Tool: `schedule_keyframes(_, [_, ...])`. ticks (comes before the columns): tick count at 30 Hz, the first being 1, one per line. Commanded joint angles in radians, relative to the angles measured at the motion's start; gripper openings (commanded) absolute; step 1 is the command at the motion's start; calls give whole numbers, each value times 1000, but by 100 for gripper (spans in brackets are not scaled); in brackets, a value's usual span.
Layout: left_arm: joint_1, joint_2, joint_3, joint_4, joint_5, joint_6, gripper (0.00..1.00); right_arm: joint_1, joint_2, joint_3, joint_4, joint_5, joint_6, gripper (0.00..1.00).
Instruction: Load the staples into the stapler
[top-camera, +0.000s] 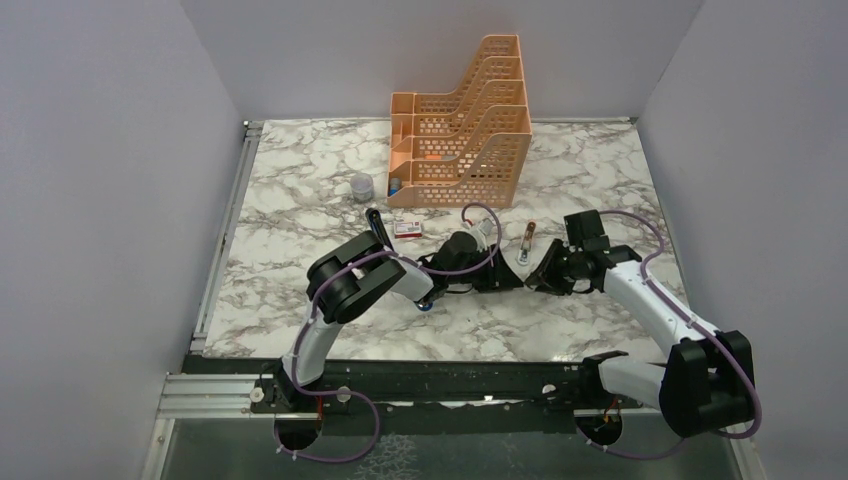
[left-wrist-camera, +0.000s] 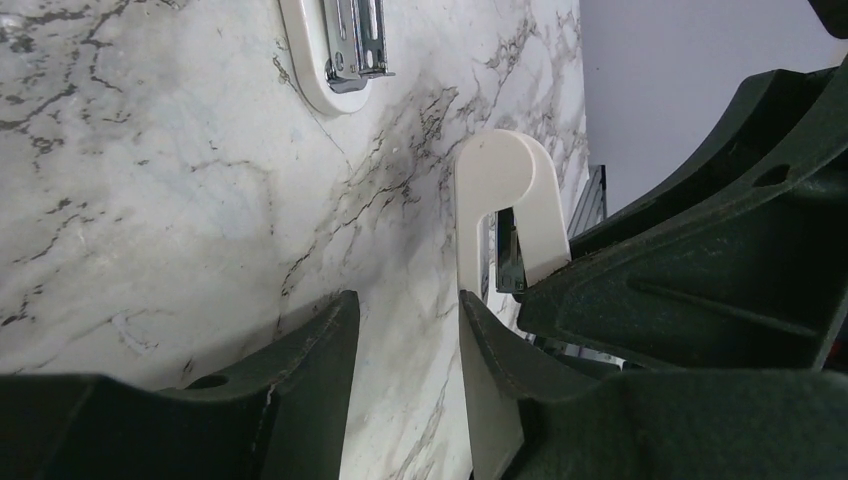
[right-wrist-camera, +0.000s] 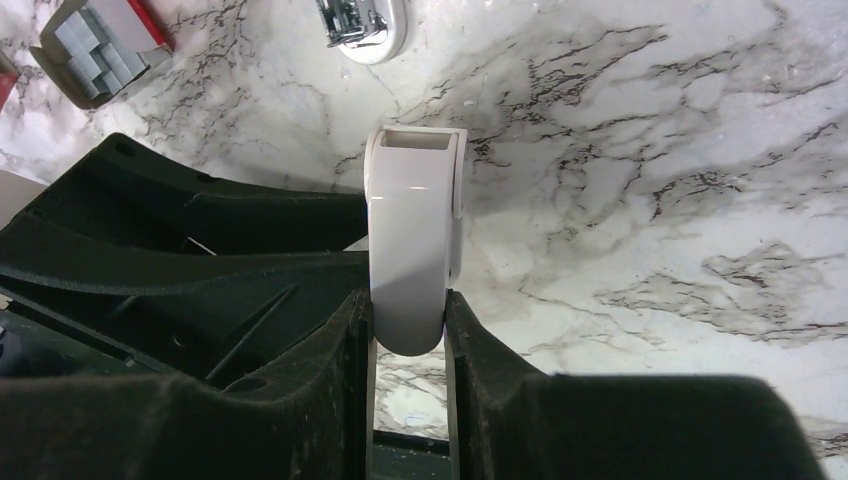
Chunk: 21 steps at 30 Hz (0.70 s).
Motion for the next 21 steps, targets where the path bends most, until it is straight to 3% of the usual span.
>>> schedule_keyframes(1, [-15, 43, 25, 61, 42, -31, 42, 4, -19, -17, 20, -63, 22, 15])
schedule_keyframes(10, [-15, 37, 5, 85, 43, -29, 39, 4, -13, -25, 29, -68, 21, 15])
schedule_keyframes(17, [-15, 19, -12, 104, 41, -13, 47, 4, 5, -40, 51, -69, 23, 15])
schedule_keyframes(21, [-15, 30, -4, 114, 57, -16, 45, 4, 4, -38, 60, -91, 26, 15])
